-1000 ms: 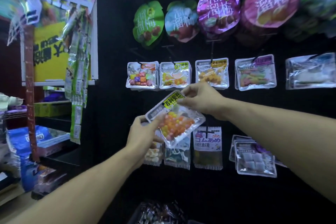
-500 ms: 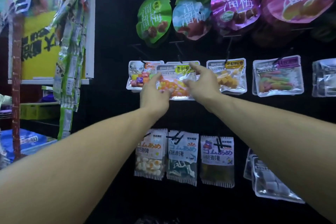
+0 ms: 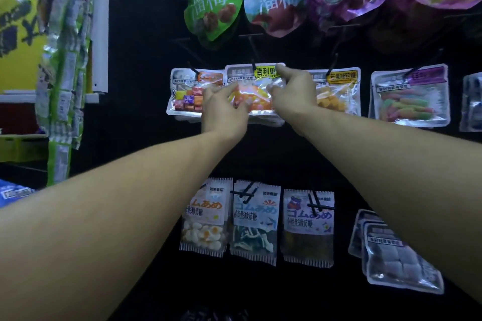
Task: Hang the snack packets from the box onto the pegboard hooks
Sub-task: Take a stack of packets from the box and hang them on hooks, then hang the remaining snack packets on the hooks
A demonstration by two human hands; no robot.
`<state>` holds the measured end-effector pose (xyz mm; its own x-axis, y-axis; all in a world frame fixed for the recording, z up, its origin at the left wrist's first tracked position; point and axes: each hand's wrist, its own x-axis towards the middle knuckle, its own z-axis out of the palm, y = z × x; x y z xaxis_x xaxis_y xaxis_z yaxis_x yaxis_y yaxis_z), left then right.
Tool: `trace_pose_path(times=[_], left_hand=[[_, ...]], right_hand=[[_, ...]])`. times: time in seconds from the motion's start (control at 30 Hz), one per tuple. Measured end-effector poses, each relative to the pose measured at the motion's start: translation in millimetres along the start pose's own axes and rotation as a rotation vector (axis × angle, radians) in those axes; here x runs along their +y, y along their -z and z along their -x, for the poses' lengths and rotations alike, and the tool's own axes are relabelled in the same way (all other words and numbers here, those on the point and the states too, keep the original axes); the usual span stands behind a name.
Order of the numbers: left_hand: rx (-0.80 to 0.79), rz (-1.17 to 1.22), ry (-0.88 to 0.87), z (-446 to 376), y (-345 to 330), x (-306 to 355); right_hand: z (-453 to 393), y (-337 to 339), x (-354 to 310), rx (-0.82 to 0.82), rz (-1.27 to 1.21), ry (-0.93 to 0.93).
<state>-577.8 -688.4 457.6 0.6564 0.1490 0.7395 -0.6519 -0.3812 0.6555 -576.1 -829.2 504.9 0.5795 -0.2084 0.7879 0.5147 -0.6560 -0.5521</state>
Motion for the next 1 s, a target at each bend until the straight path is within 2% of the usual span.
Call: trace_pose_path(times=[0.23, 0.33, 0.43, 0.6, 0.77, 0.9, 1.0], left_hand=[[-0.167, -0.104, 0.029, -15, -16, -11], [-0.244, -0.128, 0.028, -13, -24, -19], [-0.251, -0.136, 0.033, -9, -27, -25], [-0.249, -0.206, 0.025, 16, -24, -21], [-0.267, -0.389, -0.041, 73, -12, -22], [-0.293, -0.436, -0.242, 161, 2, -47], [-0.337, -0.483, -0.390, 246, 13, -84]], right_hand=[[-10, -3, 7, -0.118, 0.285, -0.045], [-9, -3, 14, -0.144, 0.323, -0.019], [-3, -1, 21, -0.194, 0.302, -0.029], [43, 9, 23, -0.049, 0.300, 0.003], [112, 19, 14, -0.041, 0.173, 0.020], [192, 31, 18, 0.007, -0.034, 0.051], [270, 35, 46, -0.086, -0.047, 0.046]])
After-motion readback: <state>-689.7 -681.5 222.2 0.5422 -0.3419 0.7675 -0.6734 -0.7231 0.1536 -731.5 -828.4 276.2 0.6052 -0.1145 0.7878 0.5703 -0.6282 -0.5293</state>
